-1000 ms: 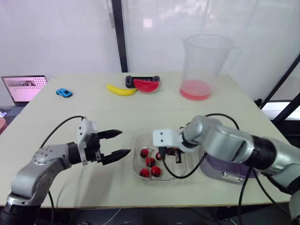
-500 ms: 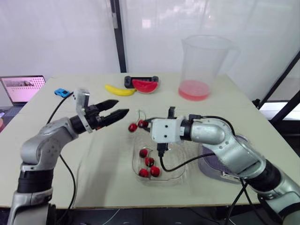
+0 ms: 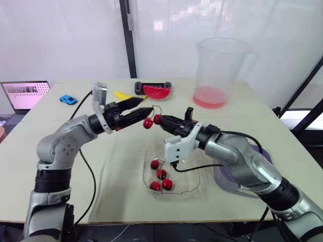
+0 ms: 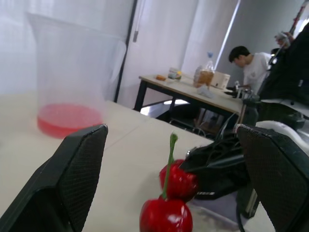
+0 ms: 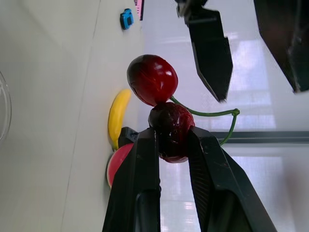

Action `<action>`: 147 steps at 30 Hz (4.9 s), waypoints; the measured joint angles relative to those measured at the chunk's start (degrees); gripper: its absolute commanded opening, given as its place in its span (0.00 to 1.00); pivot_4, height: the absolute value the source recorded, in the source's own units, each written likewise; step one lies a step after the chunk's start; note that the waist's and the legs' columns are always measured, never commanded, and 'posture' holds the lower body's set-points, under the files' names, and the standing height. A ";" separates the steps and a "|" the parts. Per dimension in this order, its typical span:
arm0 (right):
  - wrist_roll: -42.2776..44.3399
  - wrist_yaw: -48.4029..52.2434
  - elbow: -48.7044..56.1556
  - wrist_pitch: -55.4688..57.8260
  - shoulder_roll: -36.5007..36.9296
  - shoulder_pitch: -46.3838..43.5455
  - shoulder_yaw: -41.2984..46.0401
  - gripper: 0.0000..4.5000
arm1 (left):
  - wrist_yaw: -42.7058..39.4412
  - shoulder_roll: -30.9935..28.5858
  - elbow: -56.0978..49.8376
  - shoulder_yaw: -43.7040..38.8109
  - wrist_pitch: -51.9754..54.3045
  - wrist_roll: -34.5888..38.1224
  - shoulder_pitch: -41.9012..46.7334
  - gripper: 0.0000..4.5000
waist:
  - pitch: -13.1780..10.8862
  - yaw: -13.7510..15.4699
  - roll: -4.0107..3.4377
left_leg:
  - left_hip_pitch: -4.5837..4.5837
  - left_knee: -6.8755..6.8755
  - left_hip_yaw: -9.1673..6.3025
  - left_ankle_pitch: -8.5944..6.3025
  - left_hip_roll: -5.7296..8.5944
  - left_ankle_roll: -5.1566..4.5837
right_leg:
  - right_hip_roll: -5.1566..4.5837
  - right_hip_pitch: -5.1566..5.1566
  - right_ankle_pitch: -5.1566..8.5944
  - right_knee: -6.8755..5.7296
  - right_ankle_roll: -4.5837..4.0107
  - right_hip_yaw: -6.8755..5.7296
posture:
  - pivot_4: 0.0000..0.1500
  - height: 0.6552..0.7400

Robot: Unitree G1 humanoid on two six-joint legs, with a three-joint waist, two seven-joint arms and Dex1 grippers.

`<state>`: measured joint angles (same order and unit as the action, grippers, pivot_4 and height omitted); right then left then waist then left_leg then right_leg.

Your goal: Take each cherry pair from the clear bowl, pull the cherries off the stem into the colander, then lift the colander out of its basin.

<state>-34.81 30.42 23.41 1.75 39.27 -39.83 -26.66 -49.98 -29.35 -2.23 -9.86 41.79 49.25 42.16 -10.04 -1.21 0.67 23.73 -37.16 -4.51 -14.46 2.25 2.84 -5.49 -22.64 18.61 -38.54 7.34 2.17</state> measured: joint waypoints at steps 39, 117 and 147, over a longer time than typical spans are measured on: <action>7.24 9.98 0.09 0.25 -6.84 3.16 10.58 0.68 | 0.99 4.52 1.60 1.20 0.50 -2.13 1.37 0.00 | 0.00 0.18 0.00 | 0.00 -0.07 -0.07 0.01 0.01 0.02 | -0.01 0.08 0.00 0.00 0.00 -0.02 | 1.00 1.00; 92.20 12.14 -3.95 70.46 -0.30 -1.92 26.74 0.21 | -6.36 2.47 -4.70 4.57 2.06 0.52 0.55 0.00 | -0.04 -0.76 0.00 | -0.13 0.02 -0.24 -0.22 -0.08 -0.41 | -0.05 0.34 0.00 0.19 -0.01 -0.21 | 1.00 1.00; 60.08 40.40 -17.50 41.68 35.37 14.72 29.36 0.99 | -8.18 3.36 -4.09 6.60 -0.89 -1.61 -1.26 0.00 | -0.10 0.43 -0.05 | -0.11 -0.05 -0.08 -0.26 -0.11 -0.46 | -0.05 0.38 0.00 0.32 0.00 -0.13 | 1.00 1.00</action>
<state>25.27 70.82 5.91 43.42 74.64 -25.11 2.70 -58.16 -25.99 -6.32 -3.26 40.90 47.64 40.90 -10.14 -0.78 0.62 23.62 -37.21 -4.59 -14.72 2.14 2.38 -5.54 -22.26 18.61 -38.21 7.34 2.03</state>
